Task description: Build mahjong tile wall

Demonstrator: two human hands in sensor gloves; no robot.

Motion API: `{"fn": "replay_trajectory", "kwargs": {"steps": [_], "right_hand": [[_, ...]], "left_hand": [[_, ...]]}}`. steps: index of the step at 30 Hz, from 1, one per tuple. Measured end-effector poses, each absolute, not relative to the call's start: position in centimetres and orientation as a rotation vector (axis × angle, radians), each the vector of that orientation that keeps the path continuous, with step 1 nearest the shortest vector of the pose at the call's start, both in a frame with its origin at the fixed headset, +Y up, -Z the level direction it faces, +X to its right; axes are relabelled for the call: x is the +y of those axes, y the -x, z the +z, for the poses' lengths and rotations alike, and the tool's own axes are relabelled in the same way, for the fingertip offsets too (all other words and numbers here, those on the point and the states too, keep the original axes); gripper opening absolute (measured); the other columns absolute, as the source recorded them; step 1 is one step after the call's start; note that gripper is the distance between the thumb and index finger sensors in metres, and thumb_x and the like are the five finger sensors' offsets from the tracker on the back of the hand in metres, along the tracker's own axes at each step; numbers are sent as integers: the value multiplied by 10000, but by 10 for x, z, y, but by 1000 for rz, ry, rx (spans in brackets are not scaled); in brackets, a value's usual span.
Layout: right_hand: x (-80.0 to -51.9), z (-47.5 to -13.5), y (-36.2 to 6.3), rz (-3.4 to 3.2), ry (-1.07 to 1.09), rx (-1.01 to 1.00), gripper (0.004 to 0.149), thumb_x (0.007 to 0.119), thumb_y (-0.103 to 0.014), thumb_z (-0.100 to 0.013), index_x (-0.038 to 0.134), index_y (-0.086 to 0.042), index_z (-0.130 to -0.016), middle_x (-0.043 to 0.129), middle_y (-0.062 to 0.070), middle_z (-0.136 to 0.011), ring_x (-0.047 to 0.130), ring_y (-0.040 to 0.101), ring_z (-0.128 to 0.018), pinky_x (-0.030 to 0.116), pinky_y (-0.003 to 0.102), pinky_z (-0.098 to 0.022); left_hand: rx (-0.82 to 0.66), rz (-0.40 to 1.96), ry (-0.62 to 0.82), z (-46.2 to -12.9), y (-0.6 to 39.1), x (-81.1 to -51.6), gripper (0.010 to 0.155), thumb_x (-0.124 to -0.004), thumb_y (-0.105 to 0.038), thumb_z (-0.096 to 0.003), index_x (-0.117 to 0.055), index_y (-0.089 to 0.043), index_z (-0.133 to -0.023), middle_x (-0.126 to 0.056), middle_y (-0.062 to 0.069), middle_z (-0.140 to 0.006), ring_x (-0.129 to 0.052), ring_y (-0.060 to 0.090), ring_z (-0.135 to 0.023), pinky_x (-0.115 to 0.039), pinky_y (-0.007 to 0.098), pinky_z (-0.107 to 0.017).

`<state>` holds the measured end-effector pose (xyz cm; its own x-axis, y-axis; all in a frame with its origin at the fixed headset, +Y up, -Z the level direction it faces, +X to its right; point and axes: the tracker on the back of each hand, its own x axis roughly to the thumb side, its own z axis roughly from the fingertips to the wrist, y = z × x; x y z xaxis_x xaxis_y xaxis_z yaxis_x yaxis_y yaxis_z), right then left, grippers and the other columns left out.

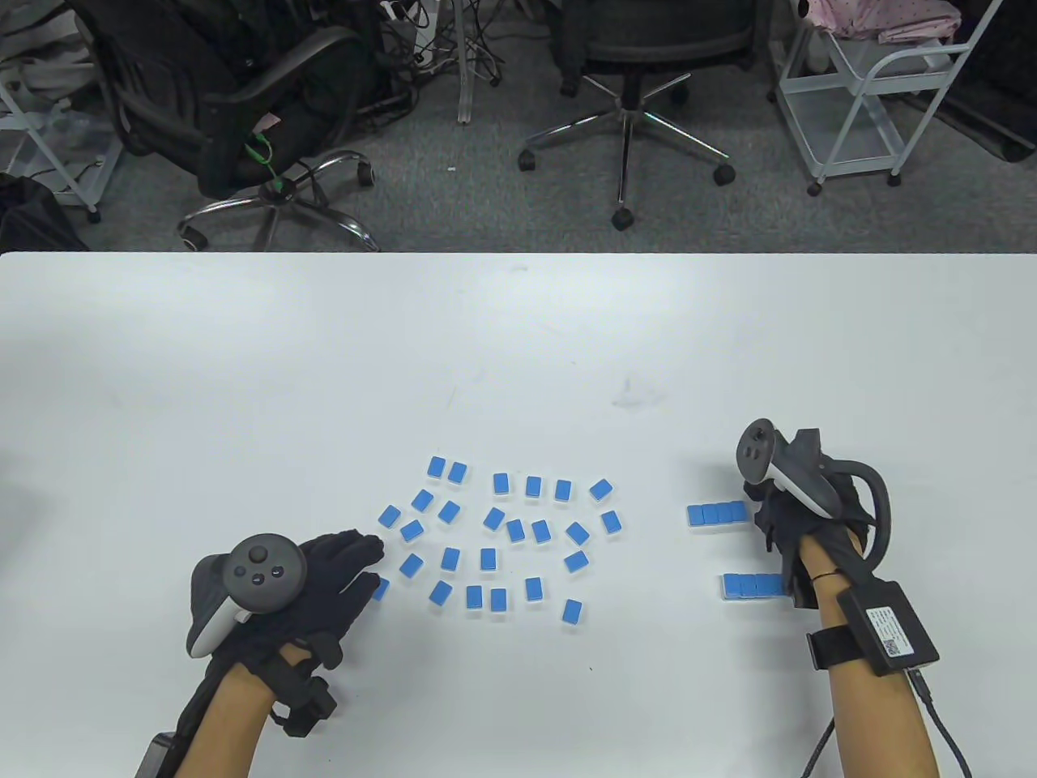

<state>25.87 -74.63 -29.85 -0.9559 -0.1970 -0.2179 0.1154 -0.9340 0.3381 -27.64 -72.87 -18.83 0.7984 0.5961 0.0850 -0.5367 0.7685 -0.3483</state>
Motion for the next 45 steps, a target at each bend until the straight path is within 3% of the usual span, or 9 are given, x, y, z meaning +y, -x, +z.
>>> {"fn": "replay_trajectory", "kwargs": {"steps": [7, 13, 19, 29, 45], "right_hand": [[-745, -297, -267, -2894, -454, -515, 638, 979, -393, -294, 733, -362, -882, 900, -62, -889, 843, 253, -885, 567, 599, -762], [-747, -298, -265, -2913, -448, -510, 477, 970, -369, -313, 849, -334, -773, 981, -63, -750, 910, 243, -803, 589, 589, -751], [-747, -298, -262, -2894, -426, -513, 608, 977, -372, -306, 739, -408, -864, 932, -57, -828, 870, 257, -849, 575, 597, -758], [-746, -297, -259, -2922, -388, -507, 525, 977, -360, -310, 801, -429, -800, 954, -59, -795, 887, 252, -833, 578, 599, -756], [-745, -297, -258, -2917, -373, -533, 535, 977, -385, -298, 800, -408, -803, 943, -58, -807, 877, 259, -842, 579, 601, -753]], "left_hand": [[-201, 617, 321, -188, 276, -729, 608, -631, -518, -525, -622, -275, -1082, -549, 64, -1173, -464, 381, -1097, -357, 652, -782], [-200, 617, 323, -189, 276, -729, 606, -630, -518, -526, -622, -276, -1081, -549, 65, -1173, -464, 381, -1097, -357, 652, -782], [-199, 617, 320, -189, 276, -729, 608, -631, -518, -526, -624, -272, -1083, -552, 65, -1172, -465, 381, -1096, -358, 653, -781], [-200, 616, 325, -189, 276, -729, 608, -630, -518, -526, -624, -272, -1082, -553, 65, -1171, -468, 383, -1095, -360, 652, -782], [-200, 614, 330, -189, 275, -729, 608, -631, -517, -526, -623, -272, -1082, -554, 67, -1171, -468, 384, -1094, -361, 651, -781]]}}
